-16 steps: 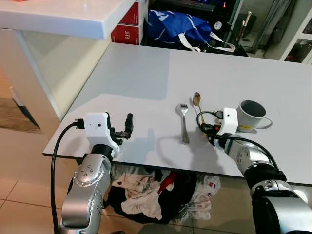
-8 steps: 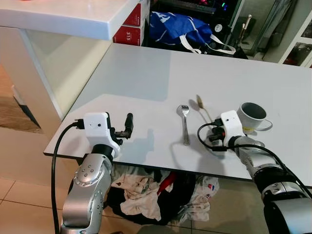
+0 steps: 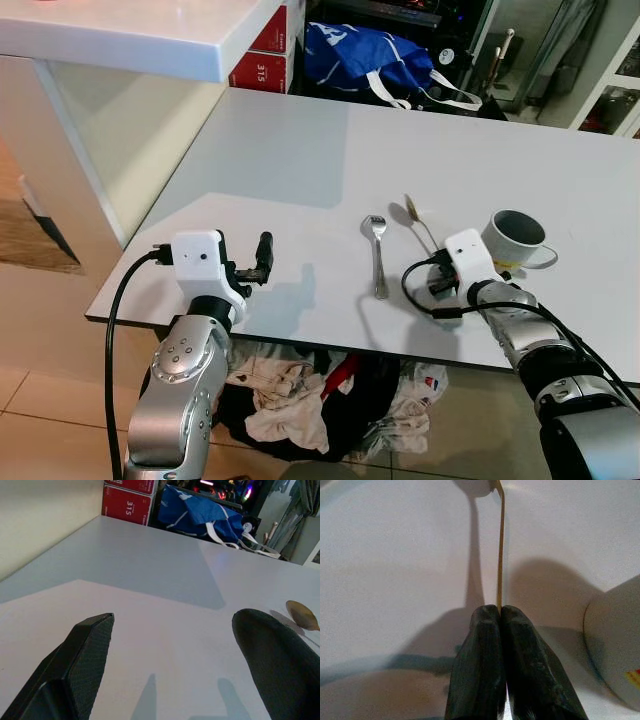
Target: Setting the table
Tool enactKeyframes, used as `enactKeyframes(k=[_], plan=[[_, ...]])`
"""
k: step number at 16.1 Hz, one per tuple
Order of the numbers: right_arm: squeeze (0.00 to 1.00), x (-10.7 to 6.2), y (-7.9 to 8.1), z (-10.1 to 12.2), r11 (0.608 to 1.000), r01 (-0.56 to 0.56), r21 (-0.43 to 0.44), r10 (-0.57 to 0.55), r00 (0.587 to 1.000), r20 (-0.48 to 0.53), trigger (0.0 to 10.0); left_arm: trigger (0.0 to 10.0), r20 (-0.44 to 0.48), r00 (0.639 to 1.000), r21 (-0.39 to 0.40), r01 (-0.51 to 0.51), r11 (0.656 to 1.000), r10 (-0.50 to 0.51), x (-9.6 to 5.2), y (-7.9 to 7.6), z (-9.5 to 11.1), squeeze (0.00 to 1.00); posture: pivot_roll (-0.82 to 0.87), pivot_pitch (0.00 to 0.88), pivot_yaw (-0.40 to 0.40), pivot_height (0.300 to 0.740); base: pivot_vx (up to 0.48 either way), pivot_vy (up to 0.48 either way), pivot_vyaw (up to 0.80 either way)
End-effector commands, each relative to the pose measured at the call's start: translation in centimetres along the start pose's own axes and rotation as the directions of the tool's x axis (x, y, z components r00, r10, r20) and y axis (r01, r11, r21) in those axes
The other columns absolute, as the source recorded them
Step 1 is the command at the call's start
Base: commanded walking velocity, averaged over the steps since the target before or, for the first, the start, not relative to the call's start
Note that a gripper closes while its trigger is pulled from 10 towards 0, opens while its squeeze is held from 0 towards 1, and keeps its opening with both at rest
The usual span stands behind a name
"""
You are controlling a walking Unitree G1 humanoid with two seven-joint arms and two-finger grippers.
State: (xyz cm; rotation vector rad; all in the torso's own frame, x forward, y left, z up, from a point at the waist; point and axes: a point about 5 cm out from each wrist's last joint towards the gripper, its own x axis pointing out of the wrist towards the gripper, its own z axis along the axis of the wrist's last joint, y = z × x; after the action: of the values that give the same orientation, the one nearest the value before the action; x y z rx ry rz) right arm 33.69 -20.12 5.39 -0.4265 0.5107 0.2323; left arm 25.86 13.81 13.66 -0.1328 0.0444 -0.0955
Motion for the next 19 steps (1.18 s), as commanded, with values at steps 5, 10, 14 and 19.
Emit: enactKeyframes(k=[5,10,14,19], plan=[[0.0,-1.3,0.7,-6.5,0.971,-0.096,-0.22,0.036,0.964,-0.263,10.0,10.0,-0.002,1.0,-0.018,-0.005,1.0,0.005,0.0,-0.4,-0.2,0.0,-0.05,0.038,-0.033,0.731,0.0,0.0,0.0],[0.0,-1.9,-0.7,-7.5,0.926,-0.076,-0.371,-0.037,0.957,-0.288,10.0,10.0,-0.003,1.0,-0.026,-0.011,1.0,0.011,0.0,-0.5,-0.4,0.0,-0.06,0.047,-0.041,0.731,0.0,0.0,0.0],[0.0,-1.7,-1.1,-7.2,0.989,0.019,-0.147,-0.059,0.96,-0.273,10.0,10.0,-0.002,1.0,-0.025,-0.012,1.0,0.012,0.0,-0.5,-0.4,0.0,-0.05,0.042,-0.038,0.731,0.0,0.0,0.0],[0.0,-0.5,1.0,-5.0,0.884,0.065,0.463,0.016,0.986,-0.168,10.0,10.0,-0.003,1.0,-0.013,-0.003,1.0,0.003,0.2,-0.2,-0.2,0.0,-0.04,0.029,-0.022,0.731,0.0,0.0,0.0]])
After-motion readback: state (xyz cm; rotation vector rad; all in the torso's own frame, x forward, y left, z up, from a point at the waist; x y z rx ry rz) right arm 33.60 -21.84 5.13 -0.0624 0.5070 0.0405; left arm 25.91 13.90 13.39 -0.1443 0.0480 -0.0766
